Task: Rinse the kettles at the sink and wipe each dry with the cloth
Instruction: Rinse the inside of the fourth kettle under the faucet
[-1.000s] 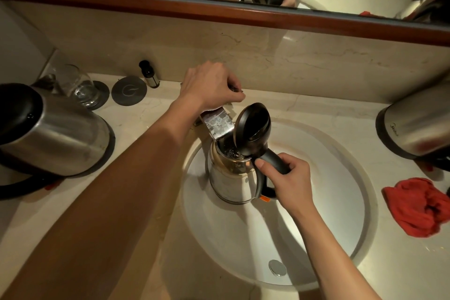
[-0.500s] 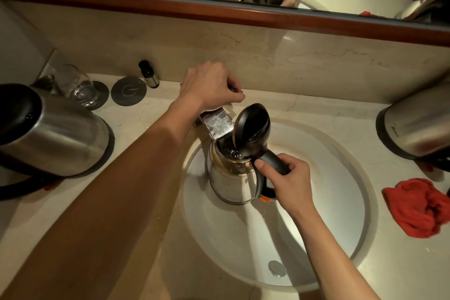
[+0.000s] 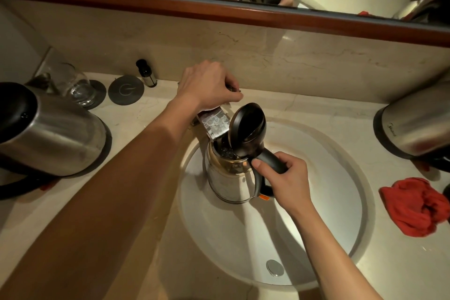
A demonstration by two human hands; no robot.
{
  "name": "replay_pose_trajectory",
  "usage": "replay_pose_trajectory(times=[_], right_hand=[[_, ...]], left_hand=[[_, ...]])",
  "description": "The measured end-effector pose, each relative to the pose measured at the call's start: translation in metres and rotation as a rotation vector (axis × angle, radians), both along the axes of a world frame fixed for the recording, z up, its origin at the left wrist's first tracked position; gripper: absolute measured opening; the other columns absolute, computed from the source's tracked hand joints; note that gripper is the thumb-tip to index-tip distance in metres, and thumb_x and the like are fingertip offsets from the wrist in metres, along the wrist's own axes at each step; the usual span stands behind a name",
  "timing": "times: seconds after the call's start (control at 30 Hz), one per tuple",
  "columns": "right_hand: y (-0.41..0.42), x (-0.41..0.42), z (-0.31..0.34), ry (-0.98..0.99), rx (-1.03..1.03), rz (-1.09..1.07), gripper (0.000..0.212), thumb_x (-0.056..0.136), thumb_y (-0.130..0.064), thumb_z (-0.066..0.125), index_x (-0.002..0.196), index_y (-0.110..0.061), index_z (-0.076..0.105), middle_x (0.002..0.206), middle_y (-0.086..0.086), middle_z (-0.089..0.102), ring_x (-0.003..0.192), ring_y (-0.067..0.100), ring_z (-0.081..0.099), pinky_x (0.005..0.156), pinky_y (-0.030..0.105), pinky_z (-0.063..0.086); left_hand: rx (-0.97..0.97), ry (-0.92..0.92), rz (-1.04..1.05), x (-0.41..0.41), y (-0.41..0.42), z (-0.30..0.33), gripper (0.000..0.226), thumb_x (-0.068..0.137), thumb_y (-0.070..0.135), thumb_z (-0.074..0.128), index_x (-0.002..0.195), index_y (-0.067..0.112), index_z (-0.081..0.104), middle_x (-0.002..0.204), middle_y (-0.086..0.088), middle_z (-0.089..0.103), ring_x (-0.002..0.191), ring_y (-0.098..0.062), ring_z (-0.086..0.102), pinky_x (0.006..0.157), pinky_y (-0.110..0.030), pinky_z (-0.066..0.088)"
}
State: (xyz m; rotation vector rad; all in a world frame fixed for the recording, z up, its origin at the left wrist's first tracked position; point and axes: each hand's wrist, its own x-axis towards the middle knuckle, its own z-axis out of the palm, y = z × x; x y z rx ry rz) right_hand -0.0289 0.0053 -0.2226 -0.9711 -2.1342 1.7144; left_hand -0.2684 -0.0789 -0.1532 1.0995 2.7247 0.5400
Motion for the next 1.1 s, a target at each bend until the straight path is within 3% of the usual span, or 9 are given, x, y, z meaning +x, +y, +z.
replay_pose_trajectory(times=[0.2, 0.4, 0.53, 0.67, 0.8, 1.1], right_hand=[[0.0011, 0.0007, -0.0020, -0.007, -0.004, 0.001, 0.033, 0.082, -0.018, 0.087, 0.064, -0.004, 0.063, 0.052, -0.012, 0.050, 0.052, 0.004, 0.043, 0.054, 0.013, 0.035], [0.0028, 0.0006, -0.0039, -0.011, 0.009, -0.011, 0.037, 0.083, -0.019, 0.087, 0.068, 0.005, 0.062, 0.055, -0.003, 0.049, 0.053, 0.008, 0.043, 0.054, 0.015, 0.036], [0.0018, 0.0011, -0.0034, -0.006, 0.002, -0.012, 0.042, 0.077, -0.032, 0.087, 0.068, 0.002, 0.065, 0.057, 0.008, 0.053, 0.055, 0.009, 0.045, 0.055, 0.016, 0.036], [0.0025, 0.0003, -0.0033, -0.013, -0.005, -0.018, 0.036, 0.082, -0.019, 0.087, 0.066, 0.002, 0.063, 0.053, -0.007, 0.049, 0.053, 0.006, 0.043, 0.054, 0.014, 0.035], [0.0025, 0.0008, -0.0035, -0.009, -0.008, -0.010, 0.034, 0.083, -0.018, 0.086, 0.067, 0.002, 0.064, 0.054, -0.005, 0.050, 0.053, 0.007, 0.044, 0.054, 0.015, 0.036], [0.0025, -0.0002, 0.0006, -0.014, -0.028, -0.013, 0.033, 0.083, -0.015, 0.085, 0.061, -0.009, 0.062, 0.051, -0.013, 0.050, 0.052, 0.004, 0.043, 0.055, 0.013, 0.035]], left_hand=[[0.011, 0.002, 0.001, 0.0007, -0.0003, -0.0007, 0.019, 0.082, 0.051, 0.069, 0.091, 0.036, 0.077, 0.091, 0.017, 0.072, 0.086, -0.010, 0.055, 0.075, -0.030, 0.034], [0.014, 0.005, 0.009, -0.0002, -0.0007, -0.0007, 0.020, 0.082, 0.051, 0.069, 0.092, 0.037, 0.077, 0.093, 0.018, 0.072, 0.084, -0.008, 0.050, 0.076, -0.030, 0.032], [0.006, 0.004, 0.007, -0.0003, -0.0005, -0.0004, 0.021, 0.082, 0.052, 0.068, 0.093, 0.037, 0.077, 0.089, 0.019, 0.069, 0.084, -0.009, 0.050, 0.075, -0.030, 0.033], [0.009, 0.004, 0.004, 0.0000, -0.0005, -0.0016, 0.021, 0.082, 0.052, 0.068, 0.093, 0.037, 0.078, 0.087, 0.019, 0.069, 0.083, -0.009, 0.051, 0.075, -0.030, 0.034], [0.006, 0.006, 0.000, 0.0001, -0.0007, -0.0008, 0.020, 0.083, 0.052, 0.068, 0.093, 0.036, 0.077, 0.080, 0.021, 0.061, 0.083, -0.008, 0.049, 0.075, -0.029, 0.031], [0.002, 0.012, 0.001, -0.0007, -0.0008, -0.0005, 0.021, 0.082, 0.053, 0.068, 0.092, 0.037, 0.077, 0.088, 0.017, 0.071, 0.088, -0.013, 0.059, 0.075, -0.030, 0.035]])
